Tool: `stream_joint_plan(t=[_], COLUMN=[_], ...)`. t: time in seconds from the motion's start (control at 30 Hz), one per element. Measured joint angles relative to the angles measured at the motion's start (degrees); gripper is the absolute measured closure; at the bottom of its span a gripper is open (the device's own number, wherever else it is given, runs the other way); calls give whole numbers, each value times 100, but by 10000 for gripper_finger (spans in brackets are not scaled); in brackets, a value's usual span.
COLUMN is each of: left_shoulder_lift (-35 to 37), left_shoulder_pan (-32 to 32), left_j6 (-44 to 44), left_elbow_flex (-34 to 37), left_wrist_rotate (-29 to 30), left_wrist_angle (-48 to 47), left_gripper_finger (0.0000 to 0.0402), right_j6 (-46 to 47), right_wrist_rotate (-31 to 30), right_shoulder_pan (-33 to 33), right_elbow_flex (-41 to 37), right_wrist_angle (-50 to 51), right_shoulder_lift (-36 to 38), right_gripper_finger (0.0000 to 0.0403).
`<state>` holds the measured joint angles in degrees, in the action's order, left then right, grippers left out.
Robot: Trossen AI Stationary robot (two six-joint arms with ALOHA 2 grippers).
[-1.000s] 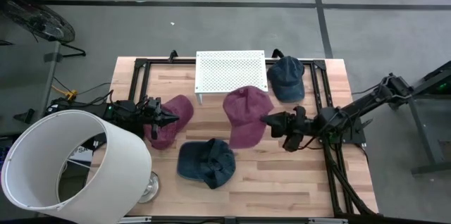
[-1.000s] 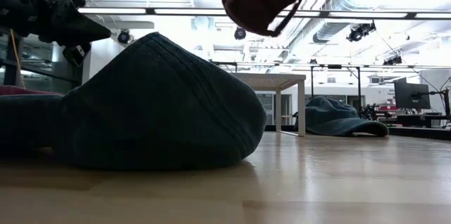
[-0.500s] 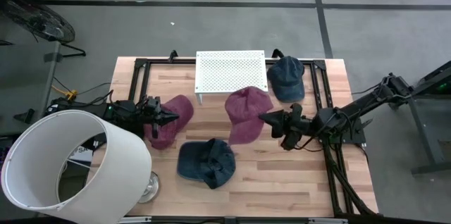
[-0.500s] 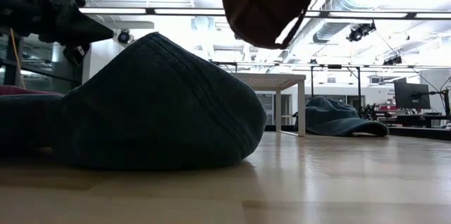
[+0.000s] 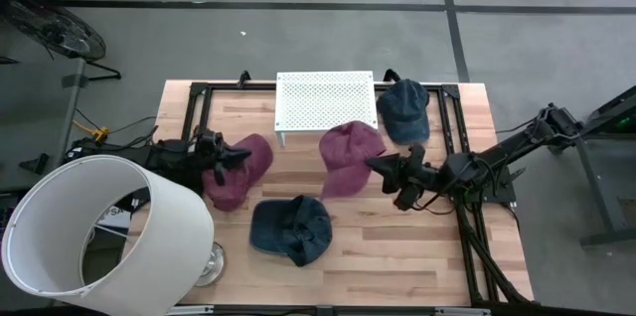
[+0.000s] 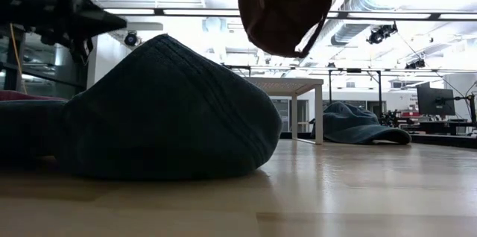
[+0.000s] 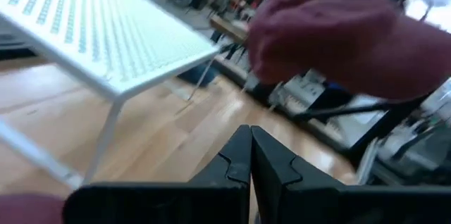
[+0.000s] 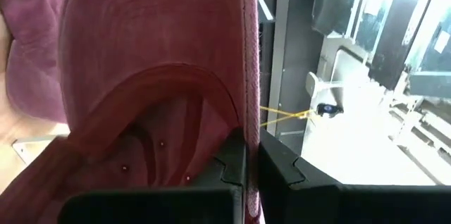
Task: Pick & Place hat
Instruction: Put the right dark red cap on the shelf
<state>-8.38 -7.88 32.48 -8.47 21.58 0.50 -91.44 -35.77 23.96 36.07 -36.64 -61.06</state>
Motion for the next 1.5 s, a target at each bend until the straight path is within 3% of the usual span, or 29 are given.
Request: stream_joint_plan(t=[0.2, 0.4, 0.83, 0.93, 1.13, 1.23, 1.37, 1.5], left_shoulder_lift=[1, -46, -148, -382, -1035, -1384, -1928, -2483], left_shoulder_pan=[0, 0, 0, 0, 0, 0, 0, 0], left_j6=[342, 1121, 1240, 1544, 1942, 2236, 2528, 2542], left_elbow_flex=[0, 0, -1, 0, 0, 0, -2, -2], left_wrist_rotate=[42, 749, 750, 793, 934, 664, 206, 8], left_wrist_angle=[340, 285, 201, 283, 648, 1038, 1744, 2781], left_gripper_finger=[401, 401, 393, 359, 241, 191, 158, 153], right_j6=[78, 142, 356, 356, 273, 197, 106, 59], right_wrist_rotate=[-5, -39, -90, -70, -36, 119, 357, 685], right_shoulder_pan=[1, 1, 1, 1, -99, -236, -521, -828], right_elbow_flex=[0, 0, 0, 0, 28, 179, 442, 676], right_wrist_angle=[6, 58, 114, 116, 163, 188, 163, 175], right_shoulder_lift=[0, 0, 0, 0, 0, -2, -54, -207], right_gripper_finger=[397, 397, 397, 397, 397, 397, 397, 397])
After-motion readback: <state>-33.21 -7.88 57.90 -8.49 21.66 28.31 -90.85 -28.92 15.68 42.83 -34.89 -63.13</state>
